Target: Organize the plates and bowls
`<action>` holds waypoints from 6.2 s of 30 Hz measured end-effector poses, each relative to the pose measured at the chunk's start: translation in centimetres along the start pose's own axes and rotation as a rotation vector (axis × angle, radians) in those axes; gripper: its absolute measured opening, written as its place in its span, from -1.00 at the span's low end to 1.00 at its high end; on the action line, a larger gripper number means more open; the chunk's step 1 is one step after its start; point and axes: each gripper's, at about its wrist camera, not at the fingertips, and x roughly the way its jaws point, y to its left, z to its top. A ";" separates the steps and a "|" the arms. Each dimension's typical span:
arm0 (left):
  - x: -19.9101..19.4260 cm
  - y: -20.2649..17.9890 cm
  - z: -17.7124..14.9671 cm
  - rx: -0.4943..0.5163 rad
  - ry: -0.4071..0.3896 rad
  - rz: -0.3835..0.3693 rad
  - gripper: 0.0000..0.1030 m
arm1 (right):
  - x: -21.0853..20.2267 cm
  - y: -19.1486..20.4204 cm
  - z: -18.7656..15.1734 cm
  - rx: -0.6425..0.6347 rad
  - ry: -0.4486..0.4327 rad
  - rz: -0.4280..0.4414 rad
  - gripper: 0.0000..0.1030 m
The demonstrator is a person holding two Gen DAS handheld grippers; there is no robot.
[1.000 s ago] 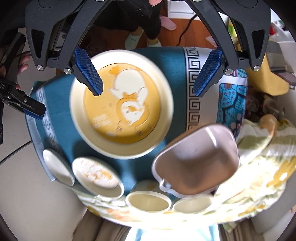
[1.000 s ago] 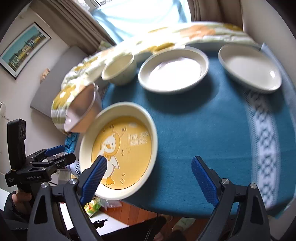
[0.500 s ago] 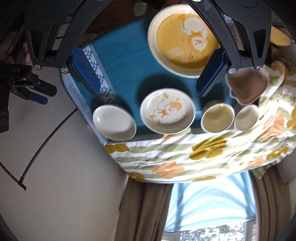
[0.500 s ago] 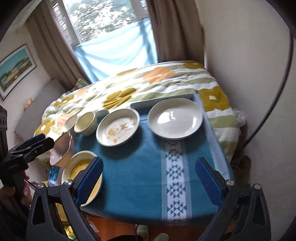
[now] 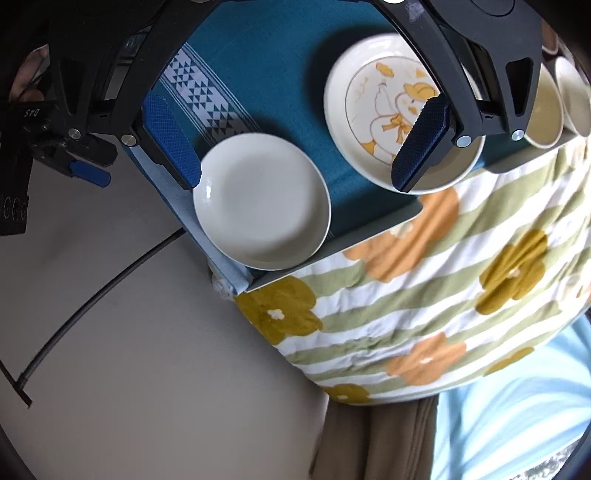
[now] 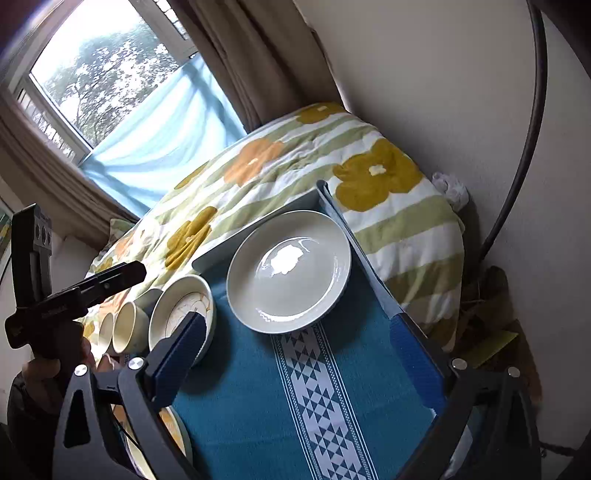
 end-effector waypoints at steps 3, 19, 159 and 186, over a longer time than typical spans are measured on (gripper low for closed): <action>4.7 1.7 1.1 -0.004 0.071 -0.014 0.96 | 3.5 -1.0 0.0 0.061 0.027 -0.007 0.70; 15.5 3.9 2.3 0.060 0.276 -0.135 -0.46 | 10.9 -4.1 0.0 0.249 0.064 -0.058 -0.39; -9.9 6.9 -33.9 -0.300 0.107 0.646 -0.72 | 7.1 20.7 -22.4 -0.870 0.270 -0.056 -0.75; -17.1 5.7 -28.3 -0.320 -0.075 0.483 -0.42 | 0.0 19.9 -16.7 -0.670 0.071 0.072 0.99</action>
